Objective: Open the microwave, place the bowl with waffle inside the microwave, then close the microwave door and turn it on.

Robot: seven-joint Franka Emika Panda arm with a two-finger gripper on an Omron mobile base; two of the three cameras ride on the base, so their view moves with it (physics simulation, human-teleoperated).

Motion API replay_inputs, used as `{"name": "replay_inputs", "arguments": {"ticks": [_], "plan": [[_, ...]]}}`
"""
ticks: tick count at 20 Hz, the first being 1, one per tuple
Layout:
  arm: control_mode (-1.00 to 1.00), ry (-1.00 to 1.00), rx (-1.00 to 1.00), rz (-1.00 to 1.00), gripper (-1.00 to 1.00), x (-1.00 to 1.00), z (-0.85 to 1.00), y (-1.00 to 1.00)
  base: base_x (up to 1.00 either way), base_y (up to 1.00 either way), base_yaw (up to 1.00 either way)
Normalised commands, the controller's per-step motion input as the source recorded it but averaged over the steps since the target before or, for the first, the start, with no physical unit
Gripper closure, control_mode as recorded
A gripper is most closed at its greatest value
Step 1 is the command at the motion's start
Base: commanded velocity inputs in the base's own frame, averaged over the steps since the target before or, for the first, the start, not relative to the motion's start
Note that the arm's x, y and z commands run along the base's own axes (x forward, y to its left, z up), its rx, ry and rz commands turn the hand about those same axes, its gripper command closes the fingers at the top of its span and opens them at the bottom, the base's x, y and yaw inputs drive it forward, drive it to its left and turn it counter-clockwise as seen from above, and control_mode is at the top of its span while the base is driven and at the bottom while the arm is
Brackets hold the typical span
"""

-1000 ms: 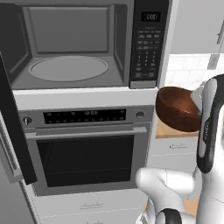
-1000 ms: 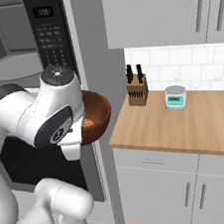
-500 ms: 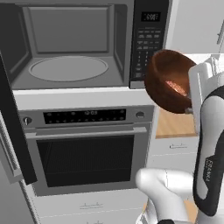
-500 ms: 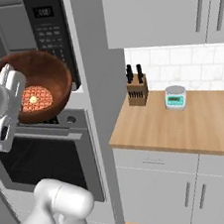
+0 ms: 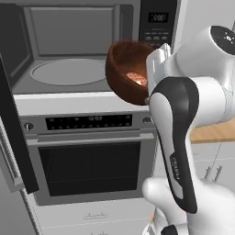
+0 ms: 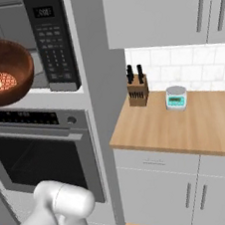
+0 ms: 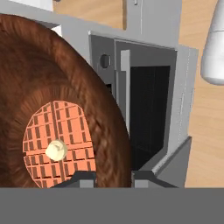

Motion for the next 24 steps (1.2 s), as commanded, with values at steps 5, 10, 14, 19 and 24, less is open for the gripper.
{"name": "replay_inputs", "arguments": {"ticks": [5, 10, 14, 19, 24], "plan": [[-1.00, -0.03, 0.00, 0.17, 1.00, 0.44, 0.01, 0.75, 0.00, 0.00, 0.00], [-1.00, -0.01, 0.00, 0.13, 1.00, 0.82, 0.08, 0.38, 0.00, 0.00, 0.00], [-1.00, 0.00, -0.01, 0.09, 1.00, 0.96, 0.28, 0.19, 0.00, 0.00, 0.00], [-1.00, 0.03, -0.11, 0.00, 1.00, 1.00, 0.06, 0.17, 0.00, 0.00, 0.00], [-1.00, 0.17, -0.23, 0.00, 1.00, 1.00, 0.00, 0.29, 0.00, 0.00, 0.00]]}}
